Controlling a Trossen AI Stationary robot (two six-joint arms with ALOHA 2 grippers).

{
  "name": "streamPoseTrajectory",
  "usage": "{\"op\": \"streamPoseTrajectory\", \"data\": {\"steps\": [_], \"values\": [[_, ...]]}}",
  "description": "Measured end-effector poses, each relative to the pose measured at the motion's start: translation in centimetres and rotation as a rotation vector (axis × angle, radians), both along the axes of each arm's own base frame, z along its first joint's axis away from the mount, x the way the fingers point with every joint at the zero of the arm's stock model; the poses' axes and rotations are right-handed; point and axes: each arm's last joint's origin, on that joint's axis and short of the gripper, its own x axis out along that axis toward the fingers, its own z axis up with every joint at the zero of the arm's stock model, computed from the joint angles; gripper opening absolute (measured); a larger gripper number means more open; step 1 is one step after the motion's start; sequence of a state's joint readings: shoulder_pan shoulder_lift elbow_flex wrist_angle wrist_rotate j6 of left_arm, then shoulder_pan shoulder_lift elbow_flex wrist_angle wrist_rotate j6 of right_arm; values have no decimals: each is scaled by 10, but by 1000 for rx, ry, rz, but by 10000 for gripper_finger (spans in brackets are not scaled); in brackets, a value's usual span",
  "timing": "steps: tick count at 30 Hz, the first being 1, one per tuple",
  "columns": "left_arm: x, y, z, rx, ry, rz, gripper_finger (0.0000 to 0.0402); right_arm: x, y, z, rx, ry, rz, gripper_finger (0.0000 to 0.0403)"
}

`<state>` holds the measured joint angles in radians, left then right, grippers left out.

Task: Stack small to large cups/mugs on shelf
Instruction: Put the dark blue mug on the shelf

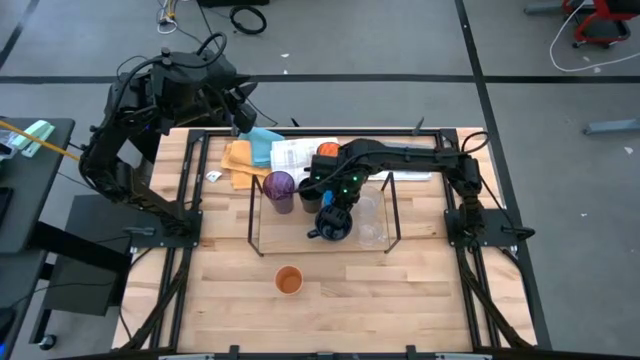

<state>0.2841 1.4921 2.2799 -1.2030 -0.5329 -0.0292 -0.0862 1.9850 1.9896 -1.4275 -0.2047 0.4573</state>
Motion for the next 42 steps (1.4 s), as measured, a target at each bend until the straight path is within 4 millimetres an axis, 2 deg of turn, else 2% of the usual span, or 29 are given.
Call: {"op": "streamPoseTrajectory", "data": {"steps": [30,33,37,42], "values": [[0,0,0,10,11,-6,107,2,2,1,50,-5,-99,18],[0,0,0,10,11,-6,107,2,2,-4,56,3,-106,18],[0,0,0,13,14,-7,107,1,4,-19,74,49,-109,18],[0,0,0,18,20,-9,107,5,6,-21,74,13,-108,18]]}}
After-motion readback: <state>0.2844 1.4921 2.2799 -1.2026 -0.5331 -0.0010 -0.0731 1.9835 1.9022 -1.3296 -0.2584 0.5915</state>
